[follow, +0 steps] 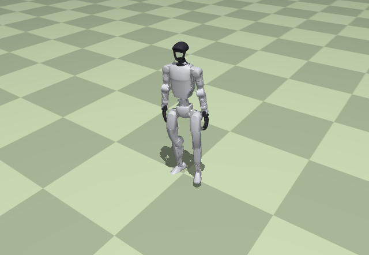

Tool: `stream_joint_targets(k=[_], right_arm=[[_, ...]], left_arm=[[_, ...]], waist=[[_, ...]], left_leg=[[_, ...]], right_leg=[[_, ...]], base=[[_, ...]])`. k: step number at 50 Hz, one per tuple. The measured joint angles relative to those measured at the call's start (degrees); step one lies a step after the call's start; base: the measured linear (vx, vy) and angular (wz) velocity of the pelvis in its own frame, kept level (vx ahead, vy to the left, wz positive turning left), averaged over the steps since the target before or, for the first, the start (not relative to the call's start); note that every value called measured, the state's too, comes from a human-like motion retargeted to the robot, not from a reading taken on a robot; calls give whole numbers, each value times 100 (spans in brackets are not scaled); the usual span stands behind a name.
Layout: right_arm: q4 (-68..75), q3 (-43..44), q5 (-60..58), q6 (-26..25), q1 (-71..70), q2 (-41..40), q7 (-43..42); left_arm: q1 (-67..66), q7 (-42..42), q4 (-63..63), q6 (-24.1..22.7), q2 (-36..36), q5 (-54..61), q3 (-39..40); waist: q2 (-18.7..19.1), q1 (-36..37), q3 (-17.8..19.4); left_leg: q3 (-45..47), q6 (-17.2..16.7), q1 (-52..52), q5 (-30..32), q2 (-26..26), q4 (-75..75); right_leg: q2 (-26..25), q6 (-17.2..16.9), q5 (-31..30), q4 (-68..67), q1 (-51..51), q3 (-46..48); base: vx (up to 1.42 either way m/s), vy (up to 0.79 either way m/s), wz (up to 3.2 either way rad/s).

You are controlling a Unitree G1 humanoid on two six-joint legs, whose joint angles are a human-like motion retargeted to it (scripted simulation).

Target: Upper body actions

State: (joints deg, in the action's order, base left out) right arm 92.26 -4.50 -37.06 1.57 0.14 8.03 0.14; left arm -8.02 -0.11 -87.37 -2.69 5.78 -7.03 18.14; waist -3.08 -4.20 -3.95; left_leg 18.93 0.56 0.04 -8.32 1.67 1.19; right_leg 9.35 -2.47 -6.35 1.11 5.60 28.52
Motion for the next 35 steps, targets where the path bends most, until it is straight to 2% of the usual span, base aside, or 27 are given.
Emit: stream_joint_targets(k=[35], right_arm=[[3,-6,-2,10,13,-16,-46]], left_arm=[[-17,-2,-7,-13,-11,-38,-1]], waist=[[-44,-21,-2]], left_leg=[[-3,8,-5,14,-10,-2]], right_leg=[[-5,7,-7,-9,-11,-7]], base=[[0,0,0]])
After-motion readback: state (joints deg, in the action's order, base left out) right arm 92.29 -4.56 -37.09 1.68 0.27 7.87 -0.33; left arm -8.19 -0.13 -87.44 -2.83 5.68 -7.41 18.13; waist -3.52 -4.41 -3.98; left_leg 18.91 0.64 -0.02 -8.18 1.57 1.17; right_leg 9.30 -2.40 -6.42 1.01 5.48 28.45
